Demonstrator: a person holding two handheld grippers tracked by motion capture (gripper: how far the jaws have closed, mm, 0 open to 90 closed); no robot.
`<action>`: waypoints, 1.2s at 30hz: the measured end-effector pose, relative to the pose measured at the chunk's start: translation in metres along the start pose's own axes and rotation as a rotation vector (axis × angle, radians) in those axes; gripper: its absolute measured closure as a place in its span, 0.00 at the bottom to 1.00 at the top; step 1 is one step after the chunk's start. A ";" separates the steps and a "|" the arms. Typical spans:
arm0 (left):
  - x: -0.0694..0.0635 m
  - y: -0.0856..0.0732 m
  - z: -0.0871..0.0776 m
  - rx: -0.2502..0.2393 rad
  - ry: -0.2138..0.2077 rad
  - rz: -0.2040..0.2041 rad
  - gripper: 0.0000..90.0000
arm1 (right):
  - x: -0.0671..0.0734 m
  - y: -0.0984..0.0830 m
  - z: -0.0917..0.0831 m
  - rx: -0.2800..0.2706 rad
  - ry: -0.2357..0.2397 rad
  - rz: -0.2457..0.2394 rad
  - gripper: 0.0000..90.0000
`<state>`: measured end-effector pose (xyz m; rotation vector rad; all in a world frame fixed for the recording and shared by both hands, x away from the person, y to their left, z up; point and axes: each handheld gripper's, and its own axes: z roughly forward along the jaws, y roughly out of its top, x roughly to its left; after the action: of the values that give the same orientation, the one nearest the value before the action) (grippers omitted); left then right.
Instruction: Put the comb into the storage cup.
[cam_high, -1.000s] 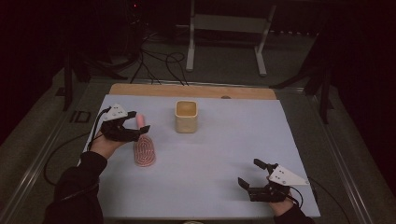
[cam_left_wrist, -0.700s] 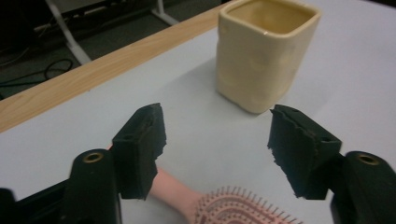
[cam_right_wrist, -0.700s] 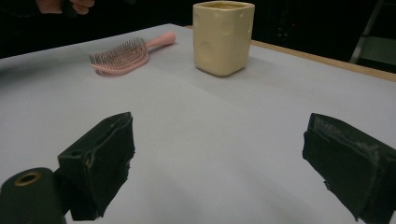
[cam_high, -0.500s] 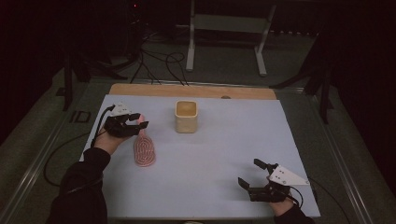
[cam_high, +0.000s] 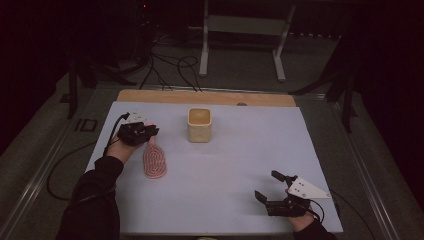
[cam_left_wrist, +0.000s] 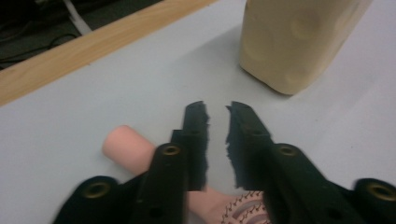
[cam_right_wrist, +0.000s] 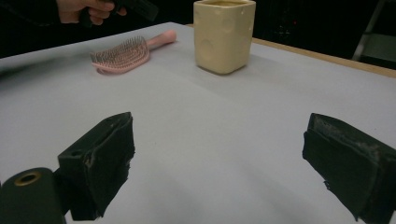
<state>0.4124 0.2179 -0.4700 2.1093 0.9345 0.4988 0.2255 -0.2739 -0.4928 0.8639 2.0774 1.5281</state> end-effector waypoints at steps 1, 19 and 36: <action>0.000 0.000 0.000 0.000 0.000 0.000 0.92 | 0.000 0.000 0.000 0.000 0.000 0.001 0.10; 0.008 -0.008 0.031 0.153 0.028 0.031 1.00 | -0.001 -0.001 0.000 0.001 0.008 0.014 0.10; 0.011 -0.010 0.033 0.164 0.038 0.040 1.00 | -0.001 -0.001 0.000 0.000 0.006 0.014 0.10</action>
<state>0.4345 0.2148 -0.4979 2.2773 0.9855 0.4989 0.2260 -0.2750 -0.4936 0.8763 2.0803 1.5397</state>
